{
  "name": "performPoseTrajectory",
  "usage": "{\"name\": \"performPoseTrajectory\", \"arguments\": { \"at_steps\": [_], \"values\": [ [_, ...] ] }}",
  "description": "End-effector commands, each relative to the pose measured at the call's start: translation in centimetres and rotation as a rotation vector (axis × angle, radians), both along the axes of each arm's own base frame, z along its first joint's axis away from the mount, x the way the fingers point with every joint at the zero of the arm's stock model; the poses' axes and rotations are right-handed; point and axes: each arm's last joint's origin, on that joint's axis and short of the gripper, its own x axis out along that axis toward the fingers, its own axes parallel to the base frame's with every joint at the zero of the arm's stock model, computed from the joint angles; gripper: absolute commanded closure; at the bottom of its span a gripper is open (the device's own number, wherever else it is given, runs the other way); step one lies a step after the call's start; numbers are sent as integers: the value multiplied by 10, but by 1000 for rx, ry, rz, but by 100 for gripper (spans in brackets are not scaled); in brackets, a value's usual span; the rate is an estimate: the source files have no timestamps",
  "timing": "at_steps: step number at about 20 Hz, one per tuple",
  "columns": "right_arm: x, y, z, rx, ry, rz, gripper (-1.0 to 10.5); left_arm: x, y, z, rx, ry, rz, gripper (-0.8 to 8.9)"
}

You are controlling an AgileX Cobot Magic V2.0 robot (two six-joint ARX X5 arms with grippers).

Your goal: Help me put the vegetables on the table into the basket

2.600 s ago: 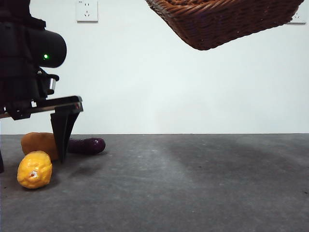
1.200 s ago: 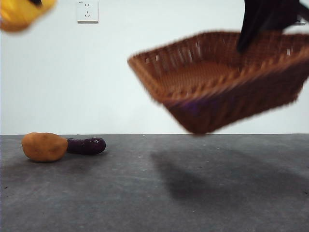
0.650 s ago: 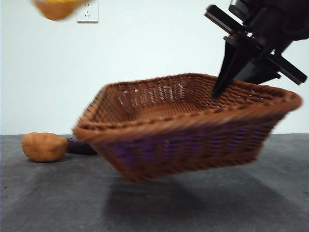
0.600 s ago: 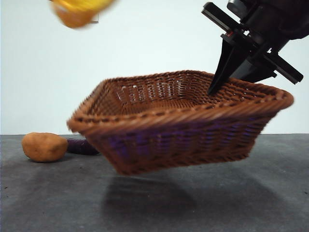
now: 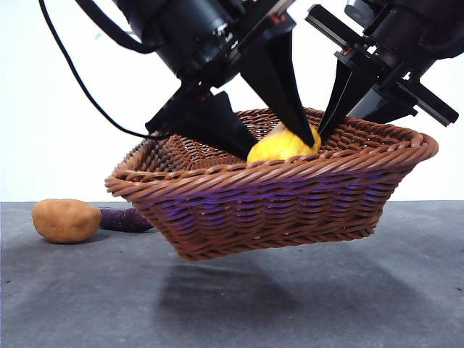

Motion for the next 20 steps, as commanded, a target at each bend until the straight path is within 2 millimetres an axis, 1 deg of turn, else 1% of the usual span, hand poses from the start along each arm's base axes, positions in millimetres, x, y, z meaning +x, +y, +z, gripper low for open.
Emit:
{"name": "performPoseTrajectory", "arguments": {
  "at_steps": [1, 2, 3, 6, 8, 9, 11, 13, 15, 16, 17, 18, 20],
  "values": [
    [0, 1, -1, 19, 2, 1, 958, 0, -1, -5, 7, 30, 25, 580],
    [0, 1, -1, 18, 1, 2, 958, 0, -1, -5, 6, 32, 23, 412],
    [0, 1, -1, 16, -1, 4, 958, 0, -1, -5, 7, 33, 22, 355],
    [0, 1, -2, 8, 5, 9, 958, 0, -1, -4, 2, 31, 19, 355],
    [-1, 0, -2, -6, 5, 22, 958, 1, 3, 3, -10, 20, 28, 355],
    [-1, 0, -2, -6, 5, 22, 958, 0, 6, 10, -12, 8, 24, 355],
    [0, 0, -1, -3, -6, 22, 958, -1, 18, 31, -9, -33, 25, 355],
    [0, 0, -1, -4, -11, 24, 958, -2, 40, 59, 4, -122, 79, 355],
    [0, 0, -1, -8, -18, 31, 958, -4, 70, 86, 70, -228, 167, 355],
    [0, 0, 0, -7, -20, 32, 958, -4, 86, 96, 113, -272, 216, 355],
    [-1, 0, 1, 0, -25, 45, 958, -3, 104, 103, 172, -321, 241, 355],
    [-1, 0, 2, 6, -29, 54, 958, -1, 119, 106, 238, -359, 244, 355],
    [-3, -1, 11, 19, -61, 83, 958, 9, 150, 103, 399, -396, 226, 355]
  ]
}}
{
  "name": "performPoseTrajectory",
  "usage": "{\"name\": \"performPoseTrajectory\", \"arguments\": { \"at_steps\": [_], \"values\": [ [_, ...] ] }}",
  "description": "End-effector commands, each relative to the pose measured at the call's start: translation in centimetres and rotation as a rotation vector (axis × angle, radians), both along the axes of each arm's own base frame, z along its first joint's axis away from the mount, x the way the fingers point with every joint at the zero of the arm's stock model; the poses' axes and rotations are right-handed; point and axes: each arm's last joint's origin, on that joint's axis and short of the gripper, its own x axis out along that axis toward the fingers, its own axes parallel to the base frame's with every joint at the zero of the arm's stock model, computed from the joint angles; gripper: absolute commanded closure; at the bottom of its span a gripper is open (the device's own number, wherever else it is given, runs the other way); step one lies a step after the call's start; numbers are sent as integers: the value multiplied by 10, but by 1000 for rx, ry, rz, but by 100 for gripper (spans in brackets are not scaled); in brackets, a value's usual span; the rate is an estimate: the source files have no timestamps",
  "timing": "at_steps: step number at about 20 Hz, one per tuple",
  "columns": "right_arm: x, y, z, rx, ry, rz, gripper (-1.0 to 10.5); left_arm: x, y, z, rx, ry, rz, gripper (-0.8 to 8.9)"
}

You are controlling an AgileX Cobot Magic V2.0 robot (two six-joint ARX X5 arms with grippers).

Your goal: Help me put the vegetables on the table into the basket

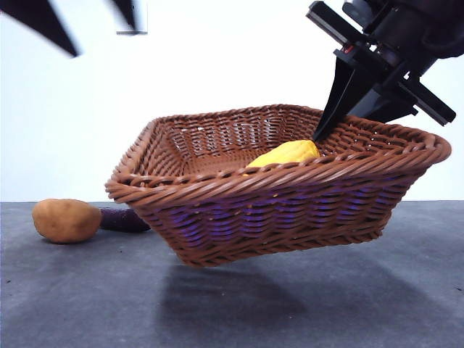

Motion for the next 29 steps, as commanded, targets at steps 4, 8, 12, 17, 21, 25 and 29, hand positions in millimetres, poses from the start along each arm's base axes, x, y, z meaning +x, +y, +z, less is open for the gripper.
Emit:
{"name": "performPoseTrajectory", "arguments": {
  "at_steps": [4, 8, 12, 17, 21, 25, 29],
  "values": [
    [-11, -4, 34, 54, -117, 64, 958, 42, 50, -17, 335, -57, -122, 355],
    [-22, -10, 60, 30, -177, 109, 958, 82, 57, -48, 390, -5, -146, 342],
    [-31, -16, 79, 25, -216, 126, 958, 114, 54, -82, 402, 40, -158, 342],
    [-34, -17, 83, 12, -234, 143, 958, 130, 54, -110, 411, 76, -315, 342],
    [-34, -17, 83, 2, -246, 156, 958, 134, 53, -115, 455, 54, -383, 342],
    [-34, -17, 83, -8, -262, 171, 958, 136, 54, -114, 451, 26, -418, 342],
    [-34, -17, 83, -11, -265, 175, 958, 138, 56, -119, 445, 38, -430, 342]
  ]
}}
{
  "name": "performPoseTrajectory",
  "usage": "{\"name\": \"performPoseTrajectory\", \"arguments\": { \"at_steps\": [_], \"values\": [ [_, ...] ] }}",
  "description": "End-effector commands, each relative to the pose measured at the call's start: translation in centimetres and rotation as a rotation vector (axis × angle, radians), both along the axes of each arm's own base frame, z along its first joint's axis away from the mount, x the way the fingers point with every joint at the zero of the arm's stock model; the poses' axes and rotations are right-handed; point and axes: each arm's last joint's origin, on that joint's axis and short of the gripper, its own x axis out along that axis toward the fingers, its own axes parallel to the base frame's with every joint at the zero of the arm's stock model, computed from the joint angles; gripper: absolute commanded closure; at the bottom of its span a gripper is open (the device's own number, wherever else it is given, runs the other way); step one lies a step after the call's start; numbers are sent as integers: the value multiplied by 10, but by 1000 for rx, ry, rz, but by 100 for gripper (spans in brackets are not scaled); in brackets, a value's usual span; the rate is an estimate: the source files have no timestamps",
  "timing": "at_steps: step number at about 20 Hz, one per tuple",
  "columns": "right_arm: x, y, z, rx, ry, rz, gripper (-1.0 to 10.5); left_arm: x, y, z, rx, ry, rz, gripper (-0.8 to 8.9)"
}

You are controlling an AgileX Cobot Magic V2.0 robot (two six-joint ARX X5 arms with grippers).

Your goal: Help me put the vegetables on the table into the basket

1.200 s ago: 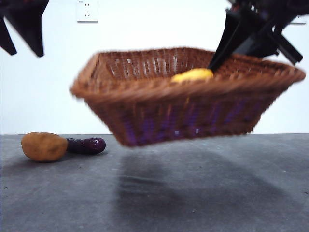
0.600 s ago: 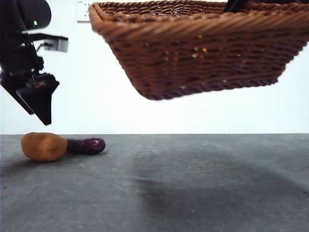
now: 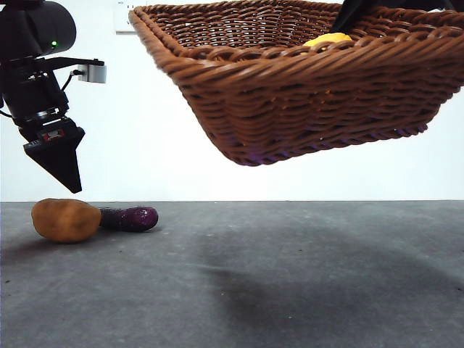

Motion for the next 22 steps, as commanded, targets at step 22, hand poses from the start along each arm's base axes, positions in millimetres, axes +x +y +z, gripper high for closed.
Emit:
{"name": "performPoseTrajectory", "arguments": {
  "at_steps": [22],
  "values": [
    [0, 1, 7, 25, -43, 21, 958, 31, -1, -65, -38, 108, 83, 641]
  ]
}}
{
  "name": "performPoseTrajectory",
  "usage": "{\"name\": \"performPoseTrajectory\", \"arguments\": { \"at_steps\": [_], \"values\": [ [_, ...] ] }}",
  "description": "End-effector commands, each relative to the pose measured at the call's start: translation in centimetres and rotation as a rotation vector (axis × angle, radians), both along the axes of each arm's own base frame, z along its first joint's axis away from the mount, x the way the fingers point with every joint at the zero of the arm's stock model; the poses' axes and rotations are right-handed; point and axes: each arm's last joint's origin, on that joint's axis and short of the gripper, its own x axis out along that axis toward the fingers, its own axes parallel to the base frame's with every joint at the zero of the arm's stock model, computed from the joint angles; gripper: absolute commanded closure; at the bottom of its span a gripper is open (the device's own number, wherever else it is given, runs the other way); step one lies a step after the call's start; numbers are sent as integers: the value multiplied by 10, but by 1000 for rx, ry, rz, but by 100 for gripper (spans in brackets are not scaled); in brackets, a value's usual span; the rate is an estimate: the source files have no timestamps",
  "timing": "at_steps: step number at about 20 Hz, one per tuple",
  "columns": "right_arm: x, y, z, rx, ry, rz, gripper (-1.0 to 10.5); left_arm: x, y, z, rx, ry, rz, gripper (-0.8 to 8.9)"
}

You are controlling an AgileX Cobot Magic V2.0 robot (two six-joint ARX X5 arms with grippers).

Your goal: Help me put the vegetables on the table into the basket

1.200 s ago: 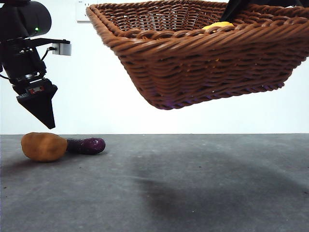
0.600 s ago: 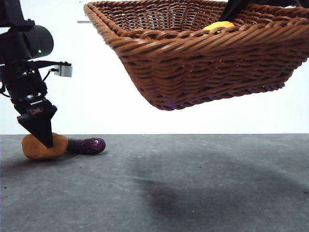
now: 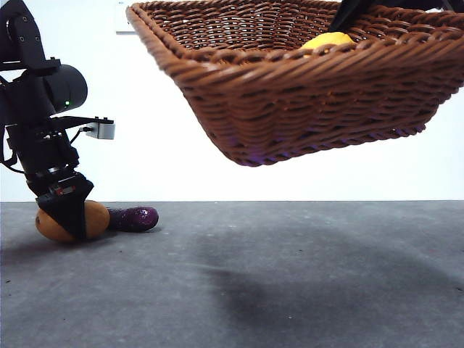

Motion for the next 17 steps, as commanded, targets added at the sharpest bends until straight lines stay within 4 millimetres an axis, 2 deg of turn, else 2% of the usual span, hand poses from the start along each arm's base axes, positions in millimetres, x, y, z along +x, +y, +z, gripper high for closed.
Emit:
{"name": "performPoseTrajectory", "arguments": {
  "at_steps": [1, 3, 6, 9, 13, 17],
  "values": [
    [0, 0, 6, 24, -26, 7, 958, 1, -1, -3, -32, 4, 52, 708],
    [0, 0, 6, 23, -26, 7, 958, 1, -1, -2, -55, 5, 102, 827],
    [0, 0, 6, 25, -23, 4, 958, 1, 0, -1, -87, 19, 174, 821],
    [0, -1, 4, 3, -12, -21, 958, -3, 4, 12, -131, 14, 249, 820],
    [4, 0, -5, -52, 34, -52, 958, -24, 12, 55, -235, -22, 254, 819],
    [14, 4, -15, -78, 76, -74, 958, -66, 15, 110, -351, -57, 206, 819]
  ]
}}
